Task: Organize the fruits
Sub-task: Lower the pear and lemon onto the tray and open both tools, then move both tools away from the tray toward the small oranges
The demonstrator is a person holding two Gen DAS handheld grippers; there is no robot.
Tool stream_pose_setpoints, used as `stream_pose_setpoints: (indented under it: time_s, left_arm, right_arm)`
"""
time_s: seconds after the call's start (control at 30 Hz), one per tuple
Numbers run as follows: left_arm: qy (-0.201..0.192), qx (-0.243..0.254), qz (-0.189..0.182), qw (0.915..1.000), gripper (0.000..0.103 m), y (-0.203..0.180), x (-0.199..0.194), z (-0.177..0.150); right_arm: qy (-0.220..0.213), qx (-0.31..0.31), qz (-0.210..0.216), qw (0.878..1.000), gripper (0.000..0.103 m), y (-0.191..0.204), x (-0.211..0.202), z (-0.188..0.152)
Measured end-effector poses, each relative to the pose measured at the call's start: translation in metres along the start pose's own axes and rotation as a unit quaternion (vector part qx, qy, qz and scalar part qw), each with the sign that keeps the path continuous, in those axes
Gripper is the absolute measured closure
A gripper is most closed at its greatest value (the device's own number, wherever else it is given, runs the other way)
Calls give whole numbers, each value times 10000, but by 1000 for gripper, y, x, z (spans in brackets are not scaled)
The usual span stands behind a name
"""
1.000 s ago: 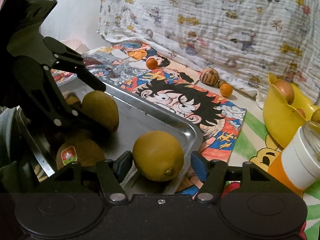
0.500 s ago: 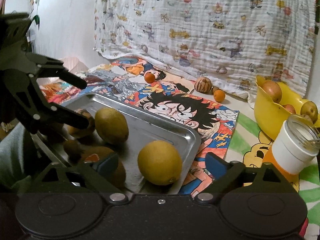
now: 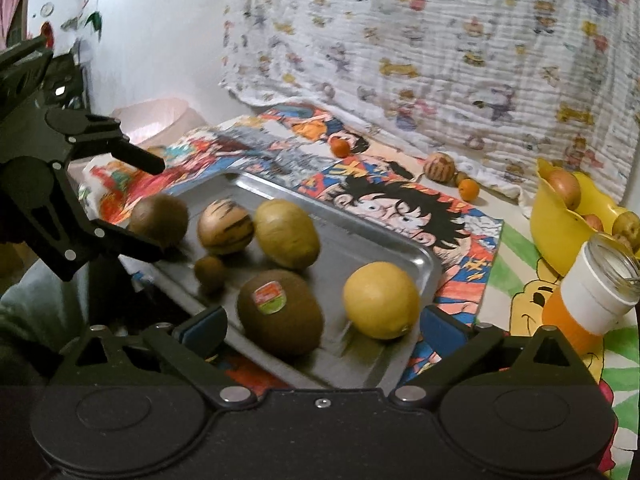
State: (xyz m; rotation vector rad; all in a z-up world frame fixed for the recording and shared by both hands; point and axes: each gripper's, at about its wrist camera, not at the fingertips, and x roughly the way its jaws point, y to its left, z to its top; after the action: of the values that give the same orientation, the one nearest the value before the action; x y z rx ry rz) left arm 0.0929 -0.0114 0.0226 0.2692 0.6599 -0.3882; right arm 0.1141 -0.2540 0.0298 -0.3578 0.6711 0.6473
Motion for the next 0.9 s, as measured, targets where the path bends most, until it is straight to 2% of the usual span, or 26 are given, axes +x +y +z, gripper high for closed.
stream_pose_setpoints:
  time_s: [0.23, 0.5, 0.9]
  left_arm:
    - [104, 53, 233, 9997, 1, 1, -11, -20]
    - [251, 22, 312, 9992, 1, 13, -18, -33]
    - [431, -160, 339, 9984, 1, 45, -12, -32]
  right_arm:
    - [187, -83, 116, 9997, 1, 20, 1, 1]
    - [267, -155, 273, 9992, 1, 37, 7, 9]
    - [215, -118, 491, 9985, 1, 38, 22, 32]
